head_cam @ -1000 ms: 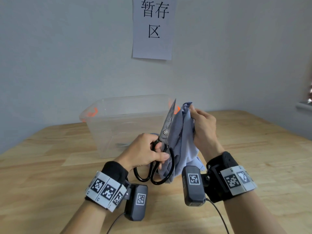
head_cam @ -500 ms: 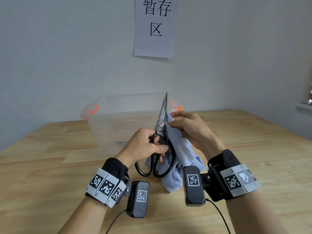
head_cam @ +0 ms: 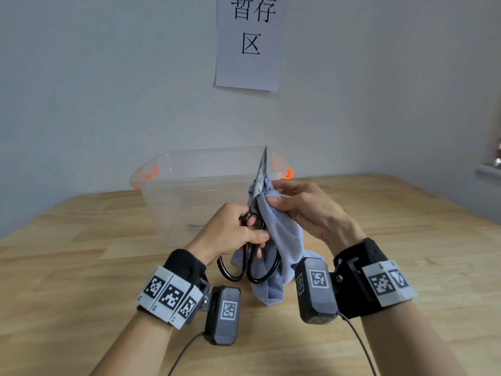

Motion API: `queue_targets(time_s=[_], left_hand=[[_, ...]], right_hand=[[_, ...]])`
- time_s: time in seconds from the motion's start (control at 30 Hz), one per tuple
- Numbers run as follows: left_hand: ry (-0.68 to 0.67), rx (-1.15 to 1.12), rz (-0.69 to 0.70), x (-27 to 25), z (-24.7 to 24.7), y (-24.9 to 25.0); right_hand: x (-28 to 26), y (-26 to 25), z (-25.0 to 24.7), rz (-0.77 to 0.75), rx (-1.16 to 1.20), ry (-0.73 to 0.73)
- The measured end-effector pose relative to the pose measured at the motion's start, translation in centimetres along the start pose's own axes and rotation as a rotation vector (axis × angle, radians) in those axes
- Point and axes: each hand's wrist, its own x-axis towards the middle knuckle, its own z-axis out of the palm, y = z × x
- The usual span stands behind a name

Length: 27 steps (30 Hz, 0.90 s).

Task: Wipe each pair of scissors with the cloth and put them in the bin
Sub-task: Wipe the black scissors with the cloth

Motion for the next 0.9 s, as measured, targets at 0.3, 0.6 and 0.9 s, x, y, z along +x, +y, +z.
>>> queue_targets(time_s=[0.3, 0.6, 0.9], left_hand=[[-0.039, -0.025, 0.001, -0.1, 0.2, 0.0], [-0.085, -0.029, 0.03, -0.2, -0.2, 0.2], [-0.126, -0.003, 0.071, -0.2, -0.5, -0.2]], right_hand=[[0.2, 1.0, -0.1, -0.126, -0.222, 0.043], [-0.1, 1.5, 0.5, -0.153, -0.142, 0.013], [0.2, 1.6, 1.4, -0.246, -0.176, 0.172]])
